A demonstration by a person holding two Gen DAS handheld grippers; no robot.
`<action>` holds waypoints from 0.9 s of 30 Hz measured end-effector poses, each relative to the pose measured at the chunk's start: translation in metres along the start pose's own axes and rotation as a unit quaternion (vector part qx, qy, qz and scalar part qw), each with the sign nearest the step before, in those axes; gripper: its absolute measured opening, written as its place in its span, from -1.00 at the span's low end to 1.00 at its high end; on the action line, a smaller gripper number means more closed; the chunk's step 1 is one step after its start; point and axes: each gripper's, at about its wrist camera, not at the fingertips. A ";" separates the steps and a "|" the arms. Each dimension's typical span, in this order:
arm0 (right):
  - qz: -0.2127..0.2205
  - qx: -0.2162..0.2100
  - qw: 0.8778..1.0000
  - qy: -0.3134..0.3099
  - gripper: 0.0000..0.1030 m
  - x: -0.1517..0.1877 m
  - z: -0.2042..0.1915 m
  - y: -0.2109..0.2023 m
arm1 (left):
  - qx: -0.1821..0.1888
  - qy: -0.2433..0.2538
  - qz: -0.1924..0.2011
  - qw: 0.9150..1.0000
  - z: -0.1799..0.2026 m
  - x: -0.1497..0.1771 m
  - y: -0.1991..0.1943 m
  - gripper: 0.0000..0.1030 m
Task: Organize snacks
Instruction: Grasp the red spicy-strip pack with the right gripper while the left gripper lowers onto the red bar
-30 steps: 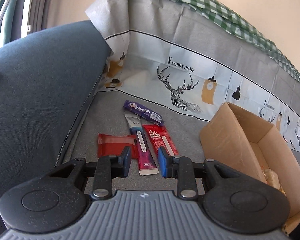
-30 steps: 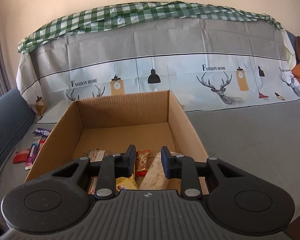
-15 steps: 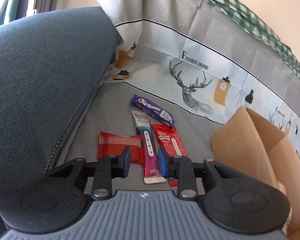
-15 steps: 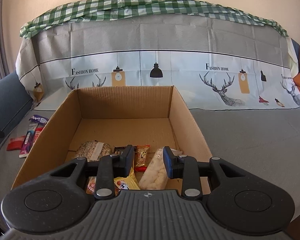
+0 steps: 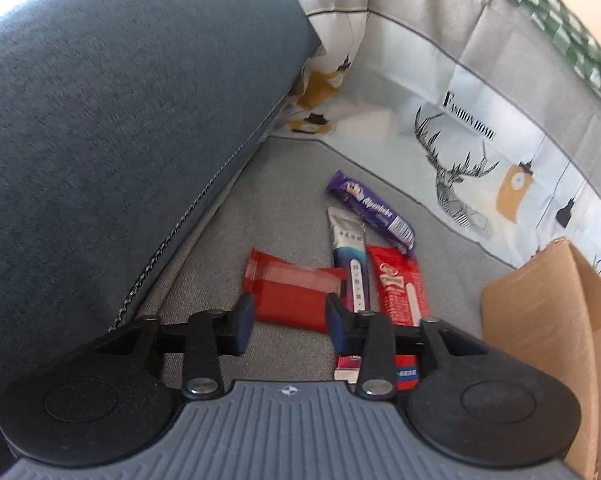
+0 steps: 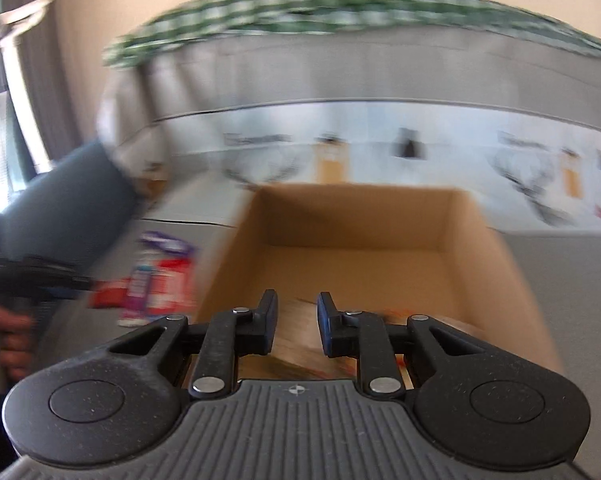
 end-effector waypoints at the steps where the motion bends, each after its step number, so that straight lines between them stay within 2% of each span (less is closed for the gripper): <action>1: -0.003 -0.017 1.000 -0.009 -0.33 -0.008 -0.014 0.007 | 0.000 -0.001 -0.003 1.000 0.000 0.000 0.002 -0.12; 5: -0.028 -0.069 0.997 -0.027 -0.18 -0.031 -0.064 0.048 | 0.000 -0.016 -0.011 1.000 -0.002 -0.001 0.010 -0.12; 8: -0.062 -0.077 0.995 -0.032 0.02 -0.039 -0.094 0.093 | -0.004 -0.018 -0.019 1.000 -0.001 -0.002 0.016 -0.12; 10: -0.089 -0.063 0.993 -0.040 0.21 -0.041 -0.110 0.128 | -0.005 -0.018 -0.020 1.000 0.000 -0.003 0.020 0.02; 12: -0.118 -0.036 0.991 -0.043 0.30 -0.040 -0.120 0.163 | -0.018 -0.012 -0.016 1.000 0.001 -0.004 0.023 0.32; 19: -0.194 0.017 0.979 -0.054 0.38 -0.015 -0.131 0.253 | -0.020 -0.010 -0.028 0.999 0.001 -0.009 0.039 0.40; 23: -0.199 0.002 0.979 -0.049 0.46 -0.008 -0.129 0.266 | -0.020 0.007 -0.024 0.999 0.007 -0.010 0.044 0.49; 25: -0.212 -0.007 0.976 -0.060 0.36 -0.005 -0.131 0.271 | -0.025 0.014 -0.027 0.999 0.012 -0.010 0.048 0.52; 27: -0.205 -0.011 0.976 -0.070 0.36 -0.001 -0.131 0.267 | -0.031 0.023 -0.034 0.999 0.016 -0.009 0.052 0.55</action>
Point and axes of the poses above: each gripper's, at about its wrist camera, not at the fingertips, and y roughly the way its jaws point, z to its right, x to its underside, and after that the axes turned 2 degrees about -x, right-handed
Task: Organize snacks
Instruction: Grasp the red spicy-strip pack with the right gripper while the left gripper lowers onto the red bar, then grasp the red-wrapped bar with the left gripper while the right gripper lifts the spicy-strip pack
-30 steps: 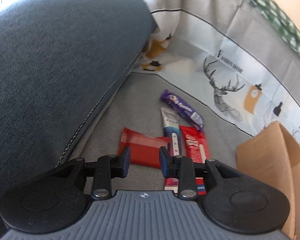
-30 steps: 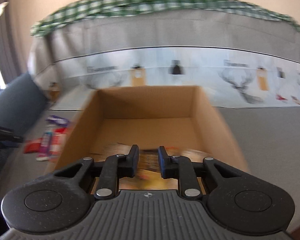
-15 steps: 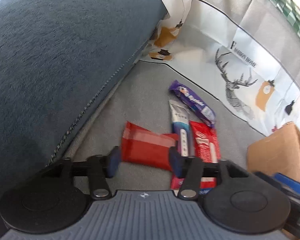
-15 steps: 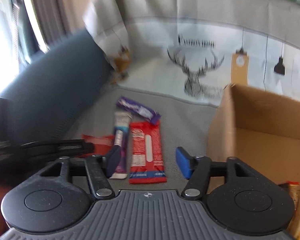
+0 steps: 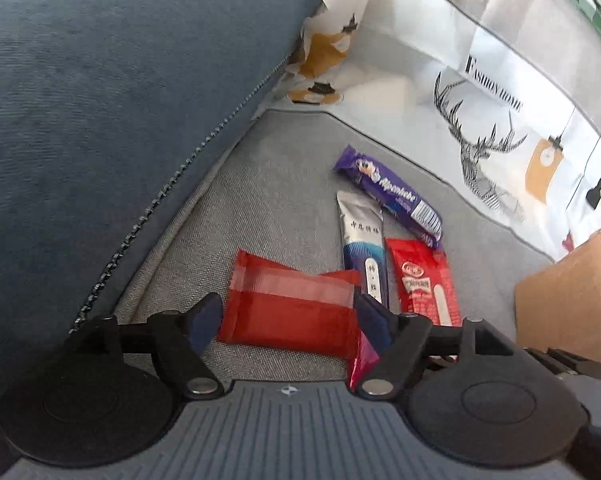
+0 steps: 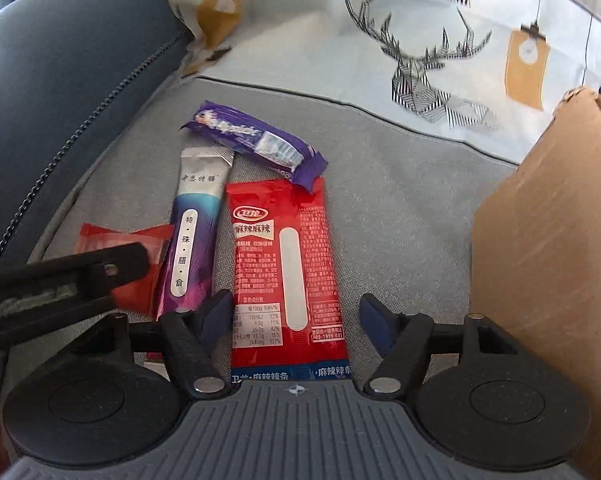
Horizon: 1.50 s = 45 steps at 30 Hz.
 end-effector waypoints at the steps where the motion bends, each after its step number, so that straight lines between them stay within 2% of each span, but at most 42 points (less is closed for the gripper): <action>1: 0.001 -0.004 1.000 -0.002 0.35 0.002 0.000 0.000 | -0.004 0.009 0.000 1.000 0.003 0.001 0.001 0.57; 2: 0.003 -0.007 1.000 -0.003 0.31 0.003 0.001 -0.001 | -0.008 0.019 0.001 1.000 0.006 0.001 0.003 0.62; 4: 0.008 -0.013 1.000 -0.007 0.00 0.004 0.000 -0.003 | -0.018 0.043 -0.001 0.999 0.014 0.002 0.007 0.67; 8: 0.003 -0.006 1.000 -0.002 -0.15 0.005 -0.001 -0.009 | -0.031 0.066 0.007 0.997 0.020 0.004 0.010 0.68; 10: 0.004 0.003 1.000 0.014 -0.18 0.008 0.000 -0.016 | -0.039 0.070 0.010 0.997 0.020 0.004 0.009 0.56; 12: 0.006 0.010 1.000 0.023 -0.19 0.015 -0.002 -0.024 | -0.045 0.078 0.015 0.996 0.020 0.004 0.007 0.35; 16: 0.011 0.012 0.999 0.031 -0.19 0.032 -0.012 -0.045 | -0.046 0.089 0.018 0.995 0.018 0.006 0.003 0.08; 18: 0.015 0.012 0.999 0.034 -0.19 0.042 -0.019 -0.056 | -0.050 0.094 0.031 0.994 0.018 0.007 -0.005 -0.44; 20: 0.018 0.012 0.999 0.033 -0.19 0.053 -0.026 -0.066 | -0.050 0.100 0.040 0.993 0.016 0.008 -0.012 -0.68; 22: 0.022 0.009 0.999 0.034 -0.19 0.063 -0.033 -0.076 | -0.043 0.101 0.029 0.994 0.012 0.010 -0.014 -0.96; 23: 0.023 0.008 0.999 0.035 -0.19 0.069 -0.036 -0.081 | -0.038 0.097 0.018 0.994 0.009 0.011 -0.014 -1.00; 27: 0.021 0.004 0.999 0.036 -0.19 0.091 -0.043 -0.094 | -0.004 0.045 -0.022 0.999 -0.013 0.013 -0.016 -1.00; 32: 0.026 0.006 0.999 0.043 -0.19 0.118 -0.046 -0.102 | 0.012 0.008 -0.005 1.000 -0.029 0.009 -0.026 -0.97; 35: 0.027 0.004 0.999 0.047 -0.16 0.131 -0.048 -0.102 | 0.022 0.003 0.003 1.000 -0.027 0.008 -0.027 -0.67; 38: 0.025 0.006 0.999 0.041 -0.08 0.139 -0.050 -0.098 | 0.024 0.017 0.016 0.999 -0.017 0.005 -0.025 -0.05; 39: 0.028 0.006 0.999 0.041 -0.03 0.140 -0.050 -0.097 | 0.028 0.020 0.018 0.999 -0.013 0.004 -0.023 0.08; 41: 0.030 0.004 0.999 0.038 0.01 0.141 -0.049 -0.094 | 0.033 0.032 0.018 0.999 -0.004 0.004 -0.018 0.27; 43: 0.030 0.000 0.999 0.035 0.09 0.141 -0.048 -0.090 | 0.031 0.044 0.010 0.999 0.006 0.004 -0.011 0.34; 45: 0.027 -0.002 0.999 0.031 0.12 0.141 -0.047 -0.085 | 0.028 0.059 0.011 0.998 0.017 0.006 -0.006 0.51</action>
Point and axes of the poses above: each gripper's, at about its wrist camera, not at the fingertips, and y roughly the way its jaws point, z to its right, x to its underside, and after that the axes turned 2 degrees about -x, right-handed
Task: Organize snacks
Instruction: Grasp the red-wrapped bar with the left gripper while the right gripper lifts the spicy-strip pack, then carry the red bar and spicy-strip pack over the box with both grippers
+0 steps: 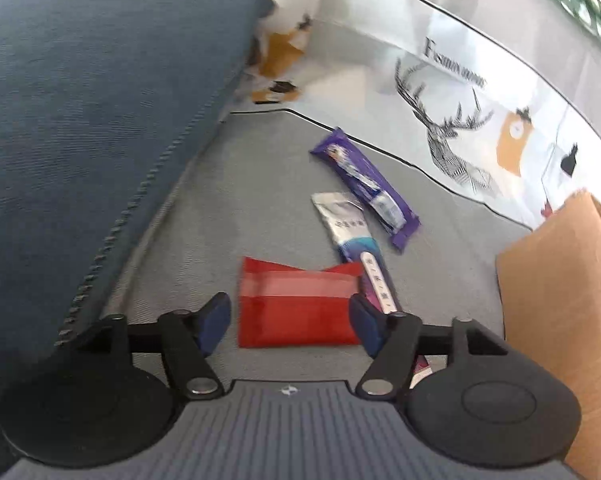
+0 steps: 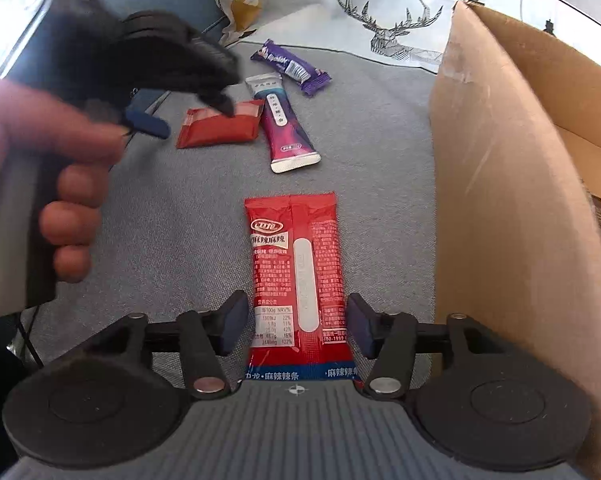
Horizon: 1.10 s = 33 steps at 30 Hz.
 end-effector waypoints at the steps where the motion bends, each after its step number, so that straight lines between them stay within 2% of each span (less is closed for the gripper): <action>1: -0.003 0.001 1.000 -0.001 0.13 0.001 0.000 0.003 | -0.006 0.011 0.000 1.000 0.006 0.000 0.003 0.58; 2: -0.004 0.001 1.000 -0.003 0.15 0.002 0.001 0.006 | -0.011 0.025 0.000 1.000 0.012 0.000 0.006 0.68; 4: 0.003 0.001 1.000 -0.011 0.23 0.002 -0.001 0.008 | -0.024 0.060 -0.003 0.998 0.025 0.003 0.014 0.70; 6: 0.006 0.000 1.000 -0.017 0.26 0.002 -0.002 0.009 | -0.044 0.090 0.005 0.995 0.033 0.006 0.018 0.81; 9: 0.009 -0.004 1.000 -0.019 0.29 0.001 -0.001 0.011 | -0.061 0.085 0.009 0.994 0.031 0.005 0.022 0.82; 11: 0.012 -0.006 1.000 -0.021 0.30 0.002 -0.001 0.012 | -0.093 0.067 -0.002 0.993 0.022 0.003 0.026 0.75; 13: 0.013 -0.007 1.000 -0.022 0.30 0.002 0.001 0.012 | -0.089 0.046 0.000 0.995 0.014 0.001 0.024 0.67; 18: 0.014 -0.007 1.000 -0.024 0.29 0.003 0.001 0.013 | -0.087 0.087 0.016 0.992 0.023 0.002 0.021 0.26; 21: 0.020 -0.007 0.999 -0.024 -0.05 0.002 0.001 0.011 | -0.083 0.089 0.018 0.992 0.023 0.002 0.019 0.14; 25: 0.019 -0.011 1.000 -0.021 -0.13 0.002 0.004 0.006 | -0.084 0.082 0.031 0.993 0.020 0.002 0.008 0.12; 33: 0.050 -0.013 0.998 -0.022 -0.15 0.000 -0.005 -0.022 | -0.046 0.064 0.061 0.995 0.012 0.001 -0.028 0.12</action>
Point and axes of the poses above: each gripper's, at about its wrist camera, not at the fingertips, and y roughly the way its jaws point, z to its right, x to its underside, and after that the axes turned 2 degrees about -x, right-handed
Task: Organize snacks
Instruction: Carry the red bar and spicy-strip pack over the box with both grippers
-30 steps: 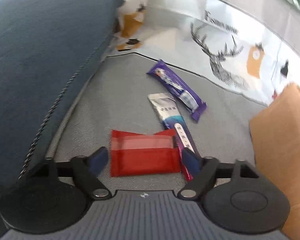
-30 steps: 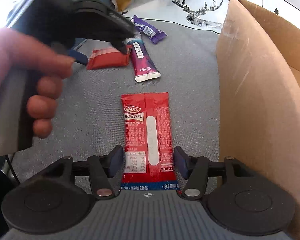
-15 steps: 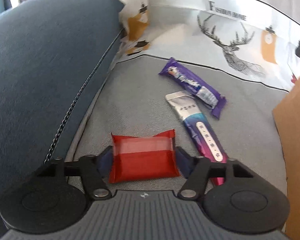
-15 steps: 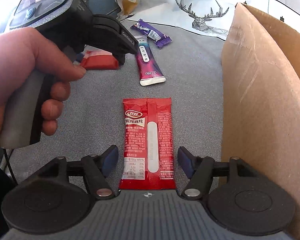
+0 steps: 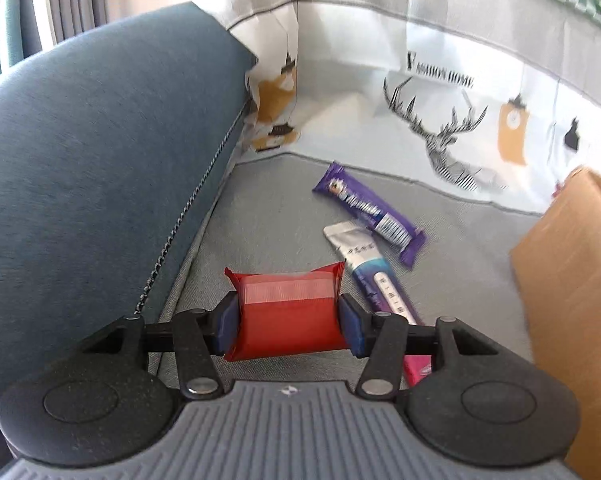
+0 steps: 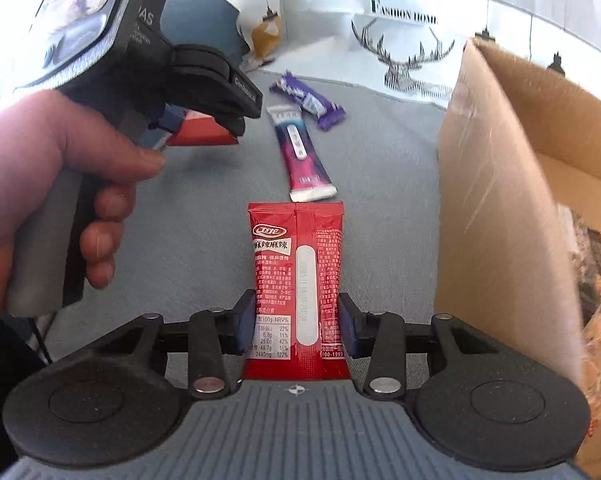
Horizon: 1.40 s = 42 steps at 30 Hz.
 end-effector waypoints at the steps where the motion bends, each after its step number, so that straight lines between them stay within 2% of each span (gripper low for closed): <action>1: 0.005 0.001 1.000 -0.001 -0.15 -0.001 -0.002 -0.005 | 0.005 -0.004 0.004 1.000 -0.001 0.000 -0.005 0.12; 6: 0.037 0.006 0.999 -0.002 -0.15 -0.008 -0.006 -0.037 | 0.041 -0.019 0.032 0.998 -0.007 0.001 -0.039 0.12; 13: 0.097 0.016 0.995 0.006 -0.15 -0.013 0.000 -0.092 | 0.115 -0.041 0.094 0.988 -0.013 0.006 -0.093 0.12; 18: 0.148 0.031 0.988 0.020 -0.15 -0.015 0.022 -0.132 | 0.154 -0.015 0.130 0.979 -0.002 0.017 -0.131 0.12; 23: 0.195 0.060 0.978 0.039 -0.15 -0.020 0.064 -0.177 | 0.186 0.013 0.150 0.971 0.013 0.033 -0.160 0.13; 28: 0.234 0.104 0.965 0.055 -0.16 -0.023 0.119 -0.217 | 0.205 0.025 0.152 0.967 0.028 0.049 -0.176 0.13; 34: 0.253 0.140 0.953 0.088 -0.15 -0.016 0.187 -0.238 | 0.213 0.045 0.138 0.966 0.044 0.061 -0.173 0.13; 37: 0.260 0.143 0.949 0.106 -0.15 -0.003 0.209 -0.241 | 0.214 0.049 0.129 0.967 0.051 0.063 -0.168 0.13; 42: 0.265 0.126 0.946 0.139 -0.16 0.017 0.217 -0.229 | 0.214 0.056 0.117 0.968 0.059 0.071 -0.162 0.13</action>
Point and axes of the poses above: each gripper's, at about its wrist camera, not at the fingertips, and y roughly the way its jaws point, z to its right, x to its underside, and after that the axes turned 2 degrees about -x, right-handed
